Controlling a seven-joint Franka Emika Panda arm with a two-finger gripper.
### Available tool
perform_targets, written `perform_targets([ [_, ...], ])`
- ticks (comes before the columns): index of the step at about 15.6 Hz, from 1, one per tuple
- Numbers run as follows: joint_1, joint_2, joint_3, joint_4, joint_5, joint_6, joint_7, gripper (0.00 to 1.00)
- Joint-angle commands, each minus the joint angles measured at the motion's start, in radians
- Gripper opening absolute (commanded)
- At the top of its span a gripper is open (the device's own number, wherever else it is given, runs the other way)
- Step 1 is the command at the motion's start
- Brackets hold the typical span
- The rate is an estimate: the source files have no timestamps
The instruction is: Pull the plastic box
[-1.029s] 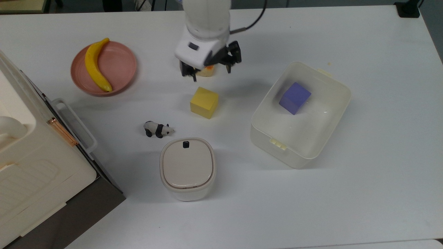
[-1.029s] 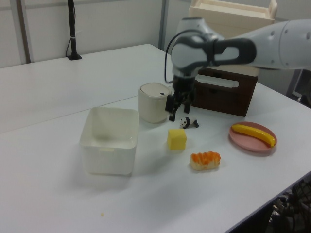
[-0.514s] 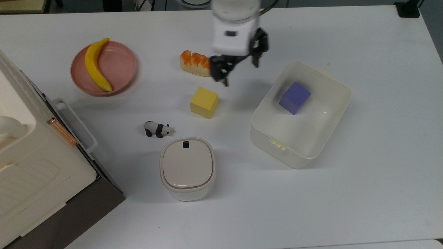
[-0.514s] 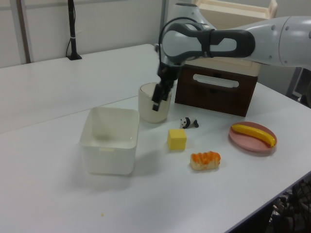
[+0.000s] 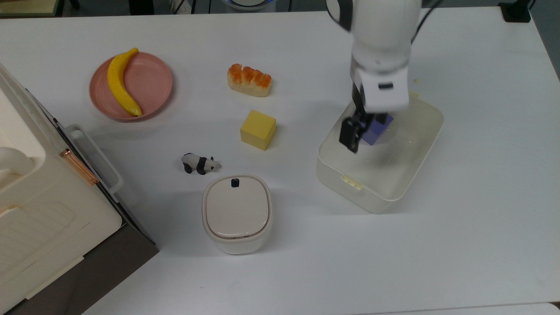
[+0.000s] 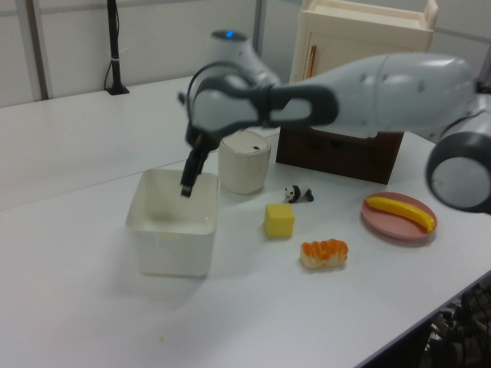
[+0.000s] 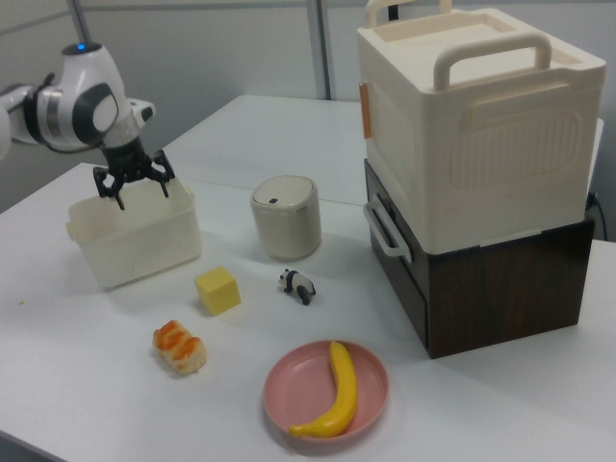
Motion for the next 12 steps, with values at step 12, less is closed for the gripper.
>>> perform_targets([
  [12, -0.031, -0.077, -0.077, -0.036, -0.062, -0.363, -0.319, 1.00],
])
